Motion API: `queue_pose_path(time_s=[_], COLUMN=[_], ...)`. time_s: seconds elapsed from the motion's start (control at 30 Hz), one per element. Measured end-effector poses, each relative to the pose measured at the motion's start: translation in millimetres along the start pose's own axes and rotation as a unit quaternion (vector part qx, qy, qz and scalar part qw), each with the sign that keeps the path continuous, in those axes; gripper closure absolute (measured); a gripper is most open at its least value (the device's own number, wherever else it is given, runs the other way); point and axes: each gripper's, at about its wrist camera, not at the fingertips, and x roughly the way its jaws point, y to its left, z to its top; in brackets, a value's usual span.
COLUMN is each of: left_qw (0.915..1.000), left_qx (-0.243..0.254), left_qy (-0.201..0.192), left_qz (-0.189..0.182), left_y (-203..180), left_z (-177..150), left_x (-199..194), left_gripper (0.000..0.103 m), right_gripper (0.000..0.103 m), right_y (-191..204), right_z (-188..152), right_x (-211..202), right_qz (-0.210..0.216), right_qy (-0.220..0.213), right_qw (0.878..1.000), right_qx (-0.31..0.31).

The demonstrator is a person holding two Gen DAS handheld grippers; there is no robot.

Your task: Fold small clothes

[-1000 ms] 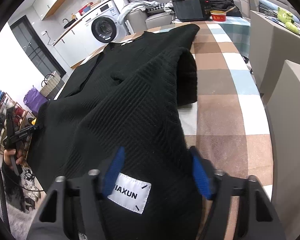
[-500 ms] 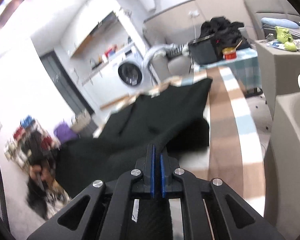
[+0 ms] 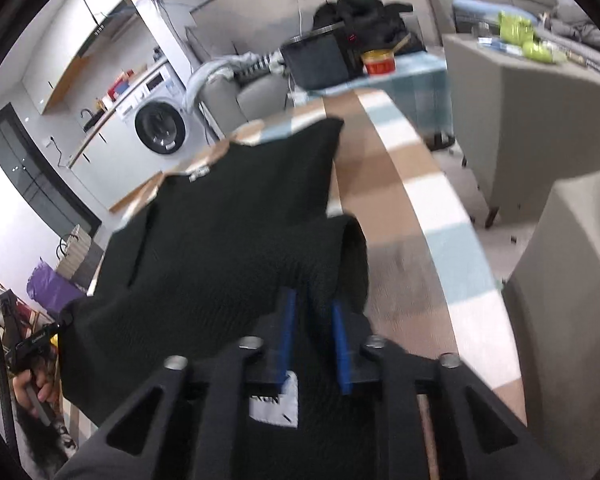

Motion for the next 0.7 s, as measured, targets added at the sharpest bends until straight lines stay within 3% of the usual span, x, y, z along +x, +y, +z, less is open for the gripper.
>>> queue_pose_path(time_s=[0.03, 0.07, 0.1, 0.17, 0.3, 0.43, 0.53, 0.6, 0.7], left_qw=[1.0, 0.9999, 0.9998, 0.9998, 0.9993, 0.9986, 0.9987, 0.999, 0.9994], left_qx=[0.0, -0.001, -0.007, -0.013, -0.036, -0.043, -0.034, -0.024, 0.009], left_qy=[0.002, 0.005, 0.002, -0.007, 0.005, 0.021, 0.032, 0.028, 0.028], left_qz=[0.004, 0.01, 0.019, 0.017, -0.005, -0.023, -0.022, -0.024, -0.016], left_y=[0.7, 2.7, 5.6, 9.6, 13.5, 6.0, -3.9, -11.6, -25.4], left_z=[-1.6, -2.6, -3.1, -0.2, 12.7, 23.8, 26.8, 26.6, 22.8], left_x=[1.6, 3.1, 4.8, 9.2, 30.2, 55.4, 70.6, 73.1, 72.6], left_gripper=[0.064, 0.054, 0.044, 0.042, 0.042, 0.043, 0.054, 0.065, 0.074], right_gripper=[0.056, 0.044, 0.042, 0.042, 0.042, 0.042, 0.044, 0.059, 0.069], right_y=[-3.7, -6.5, -8.6, -11.7, -10.3, -1.1, 8.3, 14.9, 21.3], right_z=[-1.8, -3.3, -2.9, -2.8, 6.2, 14.0, 17.3, 16.7, 14.2], right_x=[1.4, 3.3, 5.7, 11.8, 33.1, 50.2, 55.9, 57.5, 58.2], right_qz=[0.001, 0.002, 0.002, 0.011, 0.047, 0.053, 0.054, 0.055, 0.049], right_qy=[0.004, 0.006, 0.008, 0.015, 0.032, 0.04, 0.047, 0.052, 0.056], right_qw=[1.0, 1.0, 1.0, 1.0, 0.998, 0.998, 0.997, 0.996, 0.995], right_qx=[0.002, 0.002, 0.001, 0.002, 0.007, -0.003, -0.025, -0.046, -0.071])
